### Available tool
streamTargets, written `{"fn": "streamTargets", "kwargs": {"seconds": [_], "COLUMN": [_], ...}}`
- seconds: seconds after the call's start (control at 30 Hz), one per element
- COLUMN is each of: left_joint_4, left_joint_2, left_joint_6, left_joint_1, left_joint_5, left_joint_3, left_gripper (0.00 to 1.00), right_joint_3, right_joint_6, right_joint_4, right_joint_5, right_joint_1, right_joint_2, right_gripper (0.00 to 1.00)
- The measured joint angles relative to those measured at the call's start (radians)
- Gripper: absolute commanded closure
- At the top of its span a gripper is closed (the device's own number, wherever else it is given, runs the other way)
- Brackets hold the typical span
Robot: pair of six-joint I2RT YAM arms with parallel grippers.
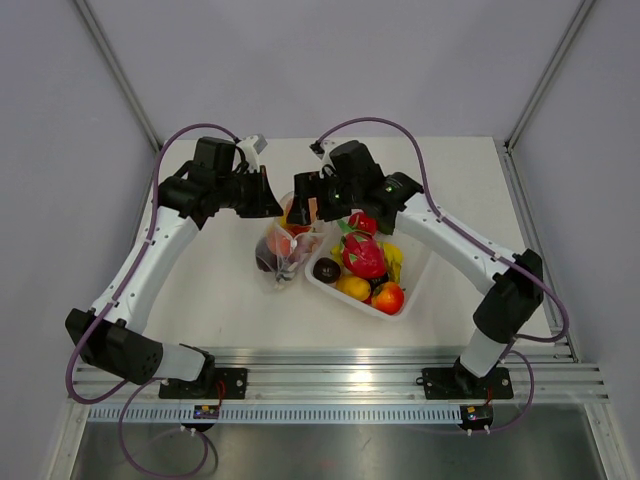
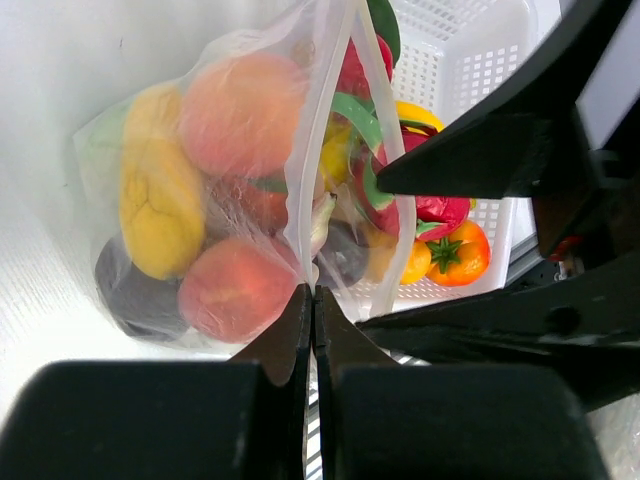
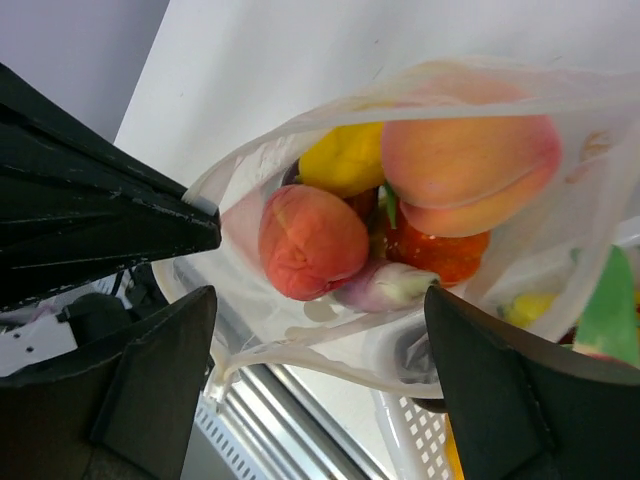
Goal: Place the food in the zip-top bag and seal the zipper
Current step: Place the fake fruit in the zipper food storage bag.
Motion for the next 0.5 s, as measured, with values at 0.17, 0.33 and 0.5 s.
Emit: {"fn": "streamTargets", "kwargs": {"seconds": [0.17, 0.33, 0.5], "left_joint_4": [0.002, 0.002, 0.002], "left_joint_2": [-0.001, -0.004, -0.005], "left_joint_6": [0.000, 0.000, 0.000], "left_joint_1": [0.000, 0.000, 0.000], "left_joint_5": [0.001, 0.001, 0.001], "left_joint_3": [-0.007, -0.008, -0.009], "left_gripper": [1.00, 1.00, 1.00], "right_joint_3": [-0.032, -0.093, -0.150], "right_joint_6": [-0.014, -0.002, 0.013], "right_joint_4": [-0.005, -0.004, -0.016], "right_joint_5": [0.129, 0.171, 0.170], "right_joint_1": [-0.014, -0.106, -0.152], "right_joint_2": [-0.078, -0.133, -0.114], "right_gripper": [0.30, 0.31, 0.31]}}
